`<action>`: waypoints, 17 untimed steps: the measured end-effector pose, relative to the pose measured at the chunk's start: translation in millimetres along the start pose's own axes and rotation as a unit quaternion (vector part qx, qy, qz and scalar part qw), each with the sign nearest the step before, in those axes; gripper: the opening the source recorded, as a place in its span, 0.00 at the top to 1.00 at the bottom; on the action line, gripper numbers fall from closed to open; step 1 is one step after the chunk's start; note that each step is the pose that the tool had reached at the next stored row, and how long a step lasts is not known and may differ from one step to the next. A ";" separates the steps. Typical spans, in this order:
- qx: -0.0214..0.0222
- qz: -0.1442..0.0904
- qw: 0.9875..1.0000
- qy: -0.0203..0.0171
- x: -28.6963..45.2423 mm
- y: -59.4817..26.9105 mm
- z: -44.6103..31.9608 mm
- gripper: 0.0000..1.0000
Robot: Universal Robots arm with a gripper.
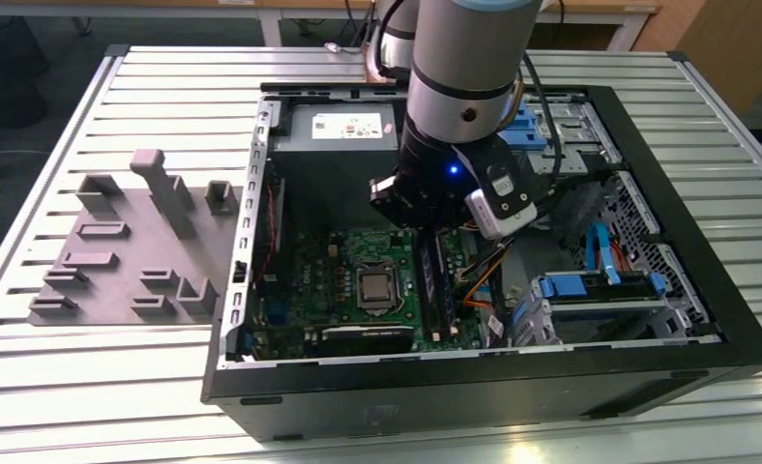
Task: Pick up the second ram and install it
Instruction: 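Insert the second ram into the second slot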
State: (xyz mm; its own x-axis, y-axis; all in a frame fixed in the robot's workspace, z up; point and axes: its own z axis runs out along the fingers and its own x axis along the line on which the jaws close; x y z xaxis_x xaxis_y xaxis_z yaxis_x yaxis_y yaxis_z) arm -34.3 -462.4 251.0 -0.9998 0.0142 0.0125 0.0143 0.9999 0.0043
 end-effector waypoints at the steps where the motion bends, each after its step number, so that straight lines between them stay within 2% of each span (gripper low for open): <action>1: 0.000 0.000 1.000 0.000 0.0 0.0 0.1 0.86; 9: -0.001 0.000 1.000 0.000 0.0 0.0 0.9 0.86; 17: -0.003 0.000 1.000 0.000 -0.9 -1.9 11.4 0.86</action>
State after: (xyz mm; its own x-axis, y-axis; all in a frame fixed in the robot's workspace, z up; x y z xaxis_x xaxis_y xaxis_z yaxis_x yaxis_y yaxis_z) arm -33.5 -464.3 239.6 -0.9998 0.0143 0.0131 0.0144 0.9998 0.0108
